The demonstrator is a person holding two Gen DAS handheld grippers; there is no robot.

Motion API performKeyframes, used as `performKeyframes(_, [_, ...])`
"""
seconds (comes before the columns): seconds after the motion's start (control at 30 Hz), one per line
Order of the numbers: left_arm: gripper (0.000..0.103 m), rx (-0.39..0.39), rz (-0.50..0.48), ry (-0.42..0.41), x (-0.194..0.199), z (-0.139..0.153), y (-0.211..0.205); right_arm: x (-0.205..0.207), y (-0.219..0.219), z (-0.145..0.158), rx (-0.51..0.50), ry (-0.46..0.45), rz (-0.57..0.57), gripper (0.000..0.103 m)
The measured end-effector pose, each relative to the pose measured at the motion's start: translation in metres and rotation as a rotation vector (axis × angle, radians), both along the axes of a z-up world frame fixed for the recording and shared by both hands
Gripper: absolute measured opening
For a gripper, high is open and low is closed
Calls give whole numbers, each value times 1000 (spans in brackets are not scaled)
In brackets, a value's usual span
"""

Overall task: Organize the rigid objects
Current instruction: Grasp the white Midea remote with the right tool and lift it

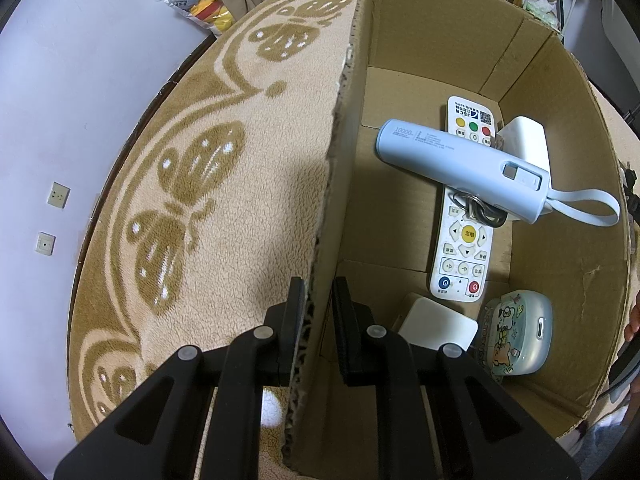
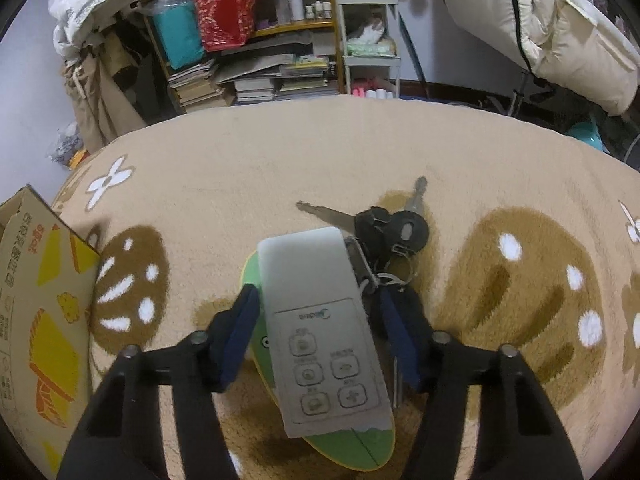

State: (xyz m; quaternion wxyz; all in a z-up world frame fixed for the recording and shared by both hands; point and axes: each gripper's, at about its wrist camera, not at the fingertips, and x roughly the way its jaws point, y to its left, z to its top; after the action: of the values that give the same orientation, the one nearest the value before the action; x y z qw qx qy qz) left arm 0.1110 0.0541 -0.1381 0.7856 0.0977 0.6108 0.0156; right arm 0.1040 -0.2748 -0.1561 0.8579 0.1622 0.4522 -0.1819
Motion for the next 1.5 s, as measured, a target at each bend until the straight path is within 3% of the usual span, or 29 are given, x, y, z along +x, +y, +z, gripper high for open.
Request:
performKeyframes(0.5, [14,5,-2,0,0,-1,-1,5,17,3,-67,73,49,52])
performKeyframes(0.83, [14,4,-2,0,-1,-1,0,-2,4,6,57,12,-1,51])
performKeyframes(1.03, [14,4,-3,0,-1,-1,0,-5,8,25,58,-53,5,51])
performKeyframes(1.5, [14,2,-1,1,0,-1,-1,4,92,89,25,-231,241,51])
